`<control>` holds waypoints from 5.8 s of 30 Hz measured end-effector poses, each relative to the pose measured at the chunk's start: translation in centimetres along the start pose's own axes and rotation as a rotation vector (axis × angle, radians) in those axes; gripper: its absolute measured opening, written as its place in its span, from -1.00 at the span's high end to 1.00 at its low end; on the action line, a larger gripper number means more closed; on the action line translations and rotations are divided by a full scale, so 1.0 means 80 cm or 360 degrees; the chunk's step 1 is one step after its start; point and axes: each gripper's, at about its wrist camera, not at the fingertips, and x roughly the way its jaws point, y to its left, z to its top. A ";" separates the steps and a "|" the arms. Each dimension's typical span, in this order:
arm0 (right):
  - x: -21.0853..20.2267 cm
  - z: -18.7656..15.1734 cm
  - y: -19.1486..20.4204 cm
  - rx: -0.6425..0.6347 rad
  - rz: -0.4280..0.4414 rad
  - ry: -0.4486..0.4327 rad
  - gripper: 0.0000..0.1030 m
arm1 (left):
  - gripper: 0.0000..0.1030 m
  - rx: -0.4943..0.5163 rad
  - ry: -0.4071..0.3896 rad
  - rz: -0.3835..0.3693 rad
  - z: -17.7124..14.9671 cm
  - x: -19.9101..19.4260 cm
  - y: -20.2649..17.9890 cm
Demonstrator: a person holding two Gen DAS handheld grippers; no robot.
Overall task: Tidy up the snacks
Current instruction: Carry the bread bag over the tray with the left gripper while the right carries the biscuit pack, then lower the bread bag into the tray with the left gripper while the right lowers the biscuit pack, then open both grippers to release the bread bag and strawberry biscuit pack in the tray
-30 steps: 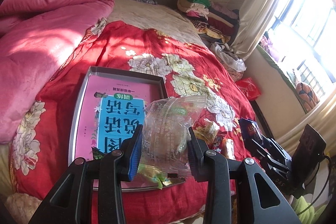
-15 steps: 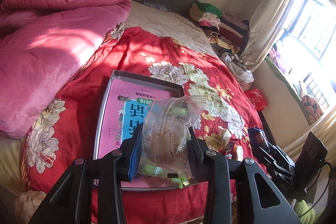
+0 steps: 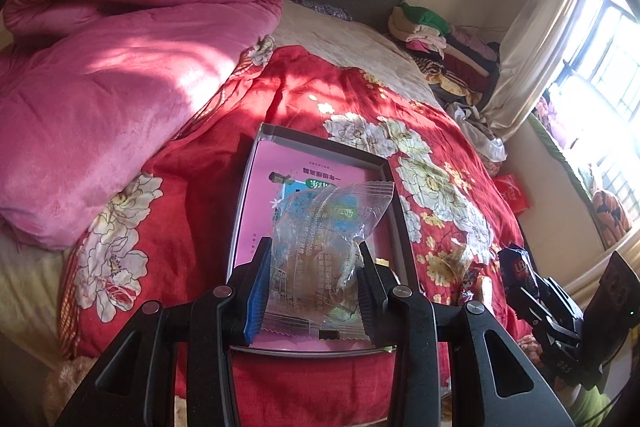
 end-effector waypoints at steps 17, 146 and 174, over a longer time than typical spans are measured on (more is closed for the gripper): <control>0.028 0.000 0.016 -0.0043 0.0013 0.0070 -0.06 | 0.23 -0.0049 0.0115 0.0075 -0.017 0.034 0.034; 0.136 -0.053 0.037 -0.0192 -0.0042 0.0440 -0.20 | -0.07 0.0343 0.0453 0.0115 -0.073 0.134 -0.026; 0.089 -0.027 0.023 -0.0136 -0.0063 0.0208 -0.36 | -0.46 0.0354 0.0217 0.0058 -0.056 0.099 -0.038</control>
